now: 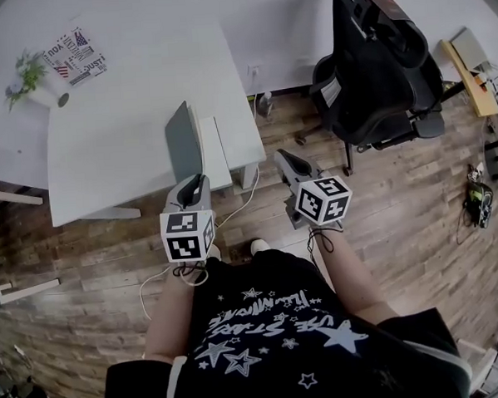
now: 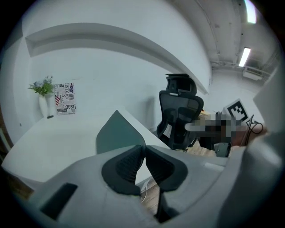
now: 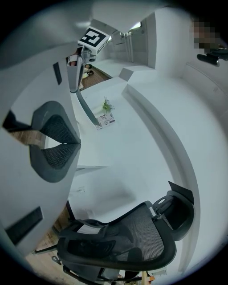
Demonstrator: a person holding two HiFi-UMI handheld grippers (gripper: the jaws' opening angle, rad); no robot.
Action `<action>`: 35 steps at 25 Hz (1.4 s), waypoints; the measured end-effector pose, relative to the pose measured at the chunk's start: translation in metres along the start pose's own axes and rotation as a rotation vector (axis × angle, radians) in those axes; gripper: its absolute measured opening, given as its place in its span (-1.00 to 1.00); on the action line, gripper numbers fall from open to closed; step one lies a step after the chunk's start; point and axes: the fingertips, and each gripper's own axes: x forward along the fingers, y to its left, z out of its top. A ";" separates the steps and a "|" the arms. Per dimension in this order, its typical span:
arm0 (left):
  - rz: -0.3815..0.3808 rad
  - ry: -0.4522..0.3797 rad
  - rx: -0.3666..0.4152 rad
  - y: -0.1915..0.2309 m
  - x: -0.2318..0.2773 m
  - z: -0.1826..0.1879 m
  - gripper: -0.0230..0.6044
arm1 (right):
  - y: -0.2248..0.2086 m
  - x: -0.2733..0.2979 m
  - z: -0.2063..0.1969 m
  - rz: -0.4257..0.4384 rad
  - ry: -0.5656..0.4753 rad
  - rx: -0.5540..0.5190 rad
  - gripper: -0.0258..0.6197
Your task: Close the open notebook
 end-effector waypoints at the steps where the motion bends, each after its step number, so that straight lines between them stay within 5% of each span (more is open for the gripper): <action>1: -0.002 0.010 0.008 -0.004 0.005 -0.003 -0.78 | -0.003 -0.001 -0.001 0.000 0.003 0.002 -0.91; 26: 0.079 0.240 0.100 -0.041 0.079 -0.074 -0.76 | -0.038 -0.009 -0.041 0.072 0.106 0.056 -0.91; 35: 0.064 0.258 0.088 -0.046 0.077 -0.076 -0.53 | -0.032 -0.006 -0.038 0.099 0.106 0.065 -0.91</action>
